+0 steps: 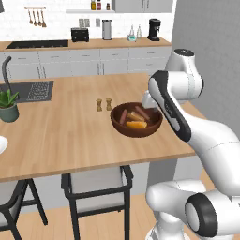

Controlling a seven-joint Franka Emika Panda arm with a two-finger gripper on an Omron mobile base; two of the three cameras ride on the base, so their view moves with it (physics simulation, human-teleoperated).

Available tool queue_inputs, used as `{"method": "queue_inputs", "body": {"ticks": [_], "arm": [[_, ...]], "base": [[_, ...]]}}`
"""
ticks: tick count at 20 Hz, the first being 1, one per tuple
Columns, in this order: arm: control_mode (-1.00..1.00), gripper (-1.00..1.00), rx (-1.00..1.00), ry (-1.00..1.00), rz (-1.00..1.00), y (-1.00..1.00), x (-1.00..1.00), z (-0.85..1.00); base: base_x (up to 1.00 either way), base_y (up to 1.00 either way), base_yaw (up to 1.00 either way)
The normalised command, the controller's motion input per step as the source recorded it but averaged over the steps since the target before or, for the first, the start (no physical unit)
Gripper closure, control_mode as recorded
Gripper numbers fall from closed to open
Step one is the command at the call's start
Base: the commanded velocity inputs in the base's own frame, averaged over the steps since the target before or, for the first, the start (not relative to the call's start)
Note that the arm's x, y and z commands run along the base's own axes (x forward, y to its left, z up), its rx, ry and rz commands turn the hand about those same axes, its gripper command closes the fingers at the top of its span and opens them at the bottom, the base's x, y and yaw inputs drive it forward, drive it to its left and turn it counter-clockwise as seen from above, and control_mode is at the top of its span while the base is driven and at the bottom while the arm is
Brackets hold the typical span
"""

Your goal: Place one bun and one sausage from the bowl on each plate.

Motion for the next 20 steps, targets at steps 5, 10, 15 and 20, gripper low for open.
{"method": "queue_inputs", "body": {"ticks": [5,10,15,20], "arm": [[-1.00,-1.00,-0.01,0.02,0.01,-0.04,0.17,-0.25],[-1.00,-1.00,0.00,0.01,0.10,-0.09,0.64,-0.48],[-1.00,-1.00,0.00,0.05,0.13,-0.08,0.81,-0.49],[-1.00,-1.00,0.00,0.06,0.13,-0.01,0.74,-0.53]], "base": [[0.00,0.00,0.00],[0.00,0.00,0.00],[0.00,0.00,0.00],[0.00,0.00,0.00]]}}
